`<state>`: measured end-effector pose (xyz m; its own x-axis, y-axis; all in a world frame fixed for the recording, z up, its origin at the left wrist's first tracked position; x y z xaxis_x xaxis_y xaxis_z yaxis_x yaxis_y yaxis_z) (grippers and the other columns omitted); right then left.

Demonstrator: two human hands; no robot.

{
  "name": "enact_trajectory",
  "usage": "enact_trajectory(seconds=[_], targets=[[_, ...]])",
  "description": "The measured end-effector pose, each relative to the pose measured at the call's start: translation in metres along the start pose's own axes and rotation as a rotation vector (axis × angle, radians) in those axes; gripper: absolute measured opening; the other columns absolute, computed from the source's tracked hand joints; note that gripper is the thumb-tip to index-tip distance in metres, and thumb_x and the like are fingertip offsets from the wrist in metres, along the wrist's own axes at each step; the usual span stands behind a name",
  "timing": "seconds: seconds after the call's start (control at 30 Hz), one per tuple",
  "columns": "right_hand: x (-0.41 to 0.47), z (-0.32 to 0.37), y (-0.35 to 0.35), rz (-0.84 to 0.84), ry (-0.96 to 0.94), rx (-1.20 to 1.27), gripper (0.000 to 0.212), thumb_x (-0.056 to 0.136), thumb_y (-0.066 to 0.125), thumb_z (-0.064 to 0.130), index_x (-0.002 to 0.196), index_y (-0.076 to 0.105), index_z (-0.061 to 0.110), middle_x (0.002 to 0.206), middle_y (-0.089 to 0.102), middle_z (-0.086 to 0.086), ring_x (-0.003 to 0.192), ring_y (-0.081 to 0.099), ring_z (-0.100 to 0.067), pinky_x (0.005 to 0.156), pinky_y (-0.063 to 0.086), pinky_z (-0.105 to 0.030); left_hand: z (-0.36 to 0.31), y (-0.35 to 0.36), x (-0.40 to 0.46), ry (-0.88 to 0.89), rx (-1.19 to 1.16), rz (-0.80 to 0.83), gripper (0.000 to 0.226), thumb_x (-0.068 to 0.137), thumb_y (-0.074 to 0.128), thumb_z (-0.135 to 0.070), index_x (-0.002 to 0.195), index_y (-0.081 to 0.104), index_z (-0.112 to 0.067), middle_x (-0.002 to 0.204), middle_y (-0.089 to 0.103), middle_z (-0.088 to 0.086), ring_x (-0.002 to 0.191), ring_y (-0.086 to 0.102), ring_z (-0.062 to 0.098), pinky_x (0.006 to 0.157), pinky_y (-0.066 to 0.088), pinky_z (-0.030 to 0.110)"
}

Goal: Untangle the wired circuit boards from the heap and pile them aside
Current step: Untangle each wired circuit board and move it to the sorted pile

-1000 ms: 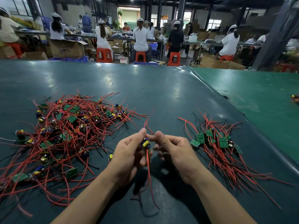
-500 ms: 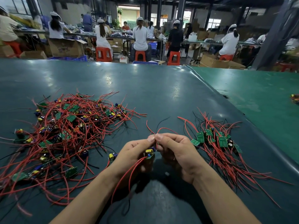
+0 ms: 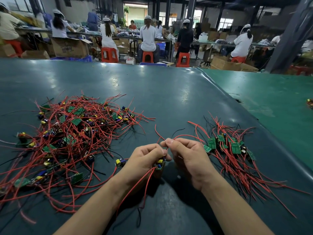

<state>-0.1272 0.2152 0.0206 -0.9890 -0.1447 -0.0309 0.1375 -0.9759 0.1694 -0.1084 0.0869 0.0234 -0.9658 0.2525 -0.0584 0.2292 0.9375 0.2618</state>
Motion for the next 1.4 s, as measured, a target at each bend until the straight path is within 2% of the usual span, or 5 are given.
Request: enact_trajectory(seconds=[0.33, 0.57, 0.73, 0.93, 1.4], targets=[[0.004, 0.002, -0.011, -0.239, -0.097, 0.005, 0.023, 0.088, 0.068, 0.018, 0.067, 0.077, 0.017, 0.05, 0.04, 0.005, 0.038, 0.023, -0.008, 0.037, 0.019, -0.017, -0.005, 0.004, -0.004, -0.007, 0.071, 0.058, 0.027, 0.094, 0.05, -0.002, 0.069, 0.06, 0.0, 0.041, 0.042, -0.001, 0.028, 0.033, 0.004, 0.034, 0.027, 0.008], [0.008, 0.001, -0.025, -0.472, -0.144, -0.073, 0.041, 0.093, 0.064, 0.018, 0.053, 0.07, 0.021, 0.064, 0.054, -0.008, 0.038, 0.03, -0.005, 0.047, 0.026, -0.021, -0.004, 0.004, -0.004, 0.019, 0.137, 0.11, 0.022, 0.072, 0.056, -0.017, 0.054, 0.067, -0.018, 0.062, 0.065, 0.001, 0.048, 0.044, 0.005, 0.047, 0.037, 0.015], [0.011, 0.0, -0.025, -0.335, 0.013, 0.253, 0.033, 0.099, 0.054, 0.028, 0.083, 0.073, 0.007, 0.058, 0.05, 0.001, 0.034, 0.028, -0.007, 0.036, 0.02, -0.015, -0.002, 0.004, -0.004, 0.0, 0.084, 0.113, 0.012, 0.067, 0.067, -0.017, 0.055, 0.067, -0.016, 0.061, 0.059, 0.005, 0.044, 0.042, 0.006, 0.043, 0.036, 0.017], [0.003, -0.004, -0.002, 0.018, 0.073, 0.037, 0.024, 0.09, 0.065, 0.03, 0.079, 0.078, 0.013, 0.053, 0.049, 0.005, 0.048, 0.034, -0.012, 0.04, 0.023, -0.017, 0.001, 0.005, -0.003, 0.019, 0.036, 0.036, 0.02, 0.078, 0.073, -0.015, 0.06, 0.066, -0.012, 0.057, 0.053, 0.006, 0.047, 0.044, 0.011, 0.047, 0.035, 0.02], [0.009, 0.004, -0.02, -0.311, -0.275, -0.419, 0.031, 0.091, 0.067, 0.021, 0.067, 0.064, 0.003, 0.055, 0.045, 0.003, 0.051, 0.033, -0.009, 0.049, 0.029, -0.023, -0.004, 0.007, -0.004, 0.042, 0.175, 0.09, 0.022, 0.073, 0.058, -0.018, 0.052, 0.065, -0.017, 0.062, 0.064, 0.001, 0.047, 0.046, 0.002, 0.048, 0.037, 0.012]])
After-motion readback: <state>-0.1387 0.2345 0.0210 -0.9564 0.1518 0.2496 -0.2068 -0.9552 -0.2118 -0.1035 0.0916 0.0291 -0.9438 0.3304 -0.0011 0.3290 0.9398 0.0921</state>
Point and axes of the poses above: each hand's wrist, its own x-axis towards the middle knuckle, its own y-axis out of the palm, z = x × y, the point moved 4 cm from there along x, towards the middle knuckle
